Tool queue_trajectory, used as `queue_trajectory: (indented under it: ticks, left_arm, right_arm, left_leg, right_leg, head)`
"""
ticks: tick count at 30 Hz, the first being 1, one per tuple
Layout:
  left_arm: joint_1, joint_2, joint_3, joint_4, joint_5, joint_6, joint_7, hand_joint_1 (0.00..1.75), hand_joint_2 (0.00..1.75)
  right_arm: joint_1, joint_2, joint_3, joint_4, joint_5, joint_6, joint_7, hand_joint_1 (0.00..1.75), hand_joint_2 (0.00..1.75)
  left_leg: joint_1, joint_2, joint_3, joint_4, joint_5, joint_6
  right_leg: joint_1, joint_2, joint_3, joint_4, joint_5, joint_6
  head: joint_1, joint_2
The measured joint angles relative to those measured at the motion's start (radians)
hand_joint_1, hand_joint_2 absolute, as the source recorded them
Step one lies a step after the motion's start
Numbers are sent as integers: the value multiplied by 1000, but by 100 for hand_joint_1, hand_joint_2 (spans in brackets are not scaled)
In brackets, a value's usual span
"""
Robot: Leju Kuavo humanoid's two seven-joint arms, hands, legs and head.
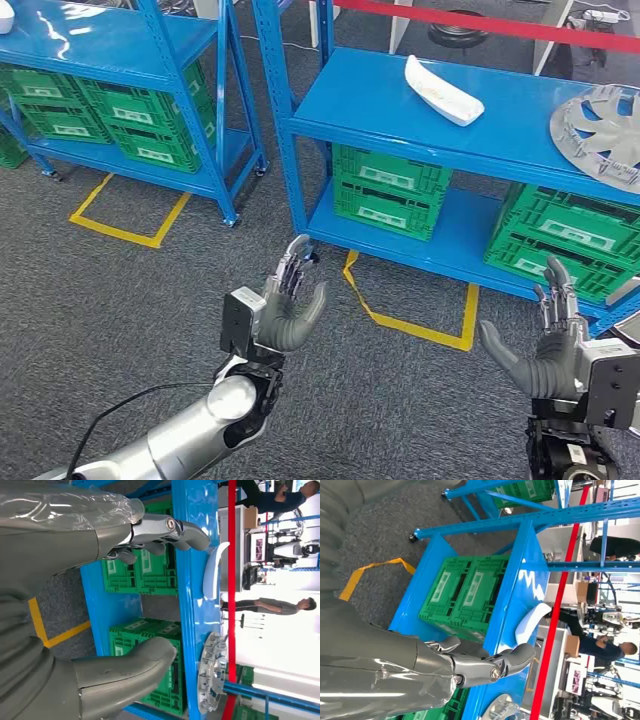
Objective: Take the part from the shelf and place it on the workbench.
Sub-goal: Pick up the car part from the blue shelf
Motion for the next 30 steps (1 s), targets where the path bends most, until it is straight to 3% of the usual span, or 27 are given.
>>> queue_trajectory:
  ticks: [17, 30]
  left_arm:
    - [0, 0, 0, 0, 6, -4, 0, 0, 0]
    - [-8, 0, 0, 0, 10, -20, -3, 0, 0]
  right_arm:
    - [0, 2, 0, 0, 66, -6, -17, 0, 0]
    - [7, 2, 7, 0, 129, -78, -13, 0, 0]
  left_leg:
    - [0, 0, 0, 0, 0, 0]
    - [0, 0, 0, 0, 0, 0]
  right_leg:
    - [0, 0, 0, 0, 0, 0]
    - [0, 0, 0, 0, 0, 0]
  head:
    - [0, 0]
    - [0, 0]
